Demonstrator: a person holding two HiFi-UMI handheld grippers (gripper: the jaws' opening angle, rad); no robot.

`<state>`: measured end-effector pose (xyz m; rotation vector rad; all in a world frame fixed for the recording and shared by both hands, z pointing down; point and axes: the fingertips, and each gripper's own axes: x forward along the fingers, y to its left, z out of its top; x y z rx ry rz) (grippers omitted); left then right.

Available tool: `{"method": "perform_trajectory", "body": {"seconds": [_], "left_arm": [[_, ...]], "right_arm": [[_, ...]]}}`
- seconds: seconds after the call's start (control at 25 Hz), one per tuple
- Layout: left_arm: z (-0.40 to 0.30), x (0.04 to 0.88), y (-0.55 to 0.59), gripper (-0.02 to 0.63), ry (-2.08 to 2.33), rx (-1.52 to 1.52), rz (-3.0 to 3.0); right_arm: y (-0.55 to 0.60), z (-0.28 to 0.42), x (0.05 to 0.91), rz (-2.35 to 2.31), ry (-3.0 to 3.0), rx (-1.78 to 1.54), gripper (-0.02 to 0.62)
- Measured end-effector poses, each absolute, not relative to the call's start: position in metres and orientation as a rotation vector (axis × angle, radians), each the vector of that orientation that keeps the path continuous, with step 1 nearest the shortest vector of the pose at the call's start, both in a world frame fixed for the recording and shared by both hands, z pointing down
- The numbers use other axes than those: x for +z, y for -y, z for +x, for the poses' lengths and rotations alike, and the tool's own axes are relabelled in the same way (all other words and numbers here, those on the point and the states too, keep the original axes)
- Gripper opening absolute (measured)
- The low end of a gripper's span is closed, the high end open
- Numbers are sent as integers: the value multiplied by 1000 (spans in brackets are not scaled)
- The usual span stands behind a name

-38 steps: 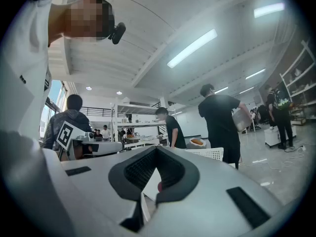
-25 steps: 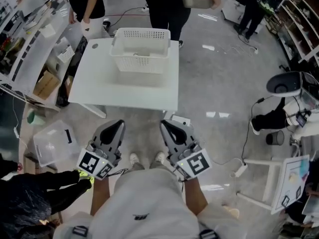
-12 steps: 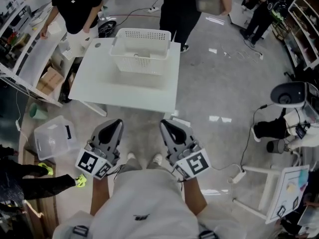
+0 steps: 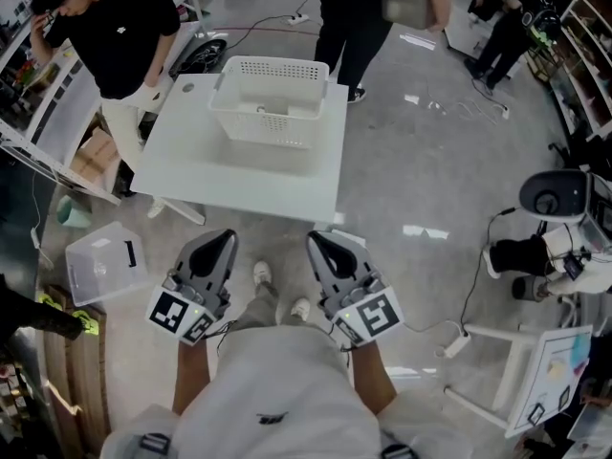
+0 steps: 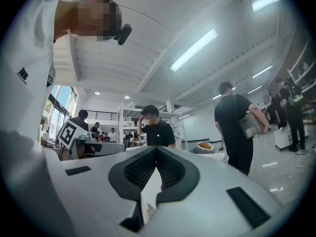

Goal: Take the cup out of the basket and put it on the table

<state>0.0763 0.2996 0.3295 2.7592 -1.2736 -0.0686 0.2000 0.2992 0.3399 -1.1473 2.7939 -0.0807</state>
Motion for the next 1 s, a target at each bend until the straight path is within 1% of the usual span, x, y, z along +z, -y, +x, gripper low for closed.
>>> {"method": "perform_trajectory", "body": {"seconds": [0.4, 0.84, 1.0], "left_arm": [[62, 335, -241, 11, 1245, -78, 2757], [20, 333, -153, 11, 1167, -76, 2781], [5, 332, -127, 11, 1121, -93, 2794]], "right_arm": [[-241, 186, 346, -1174, -2798, -94, 8], [-153, 135, 328, -1243, -2739, -128, 8], [-134, 120, 338, -1279, -2791, -91, 8]]}}
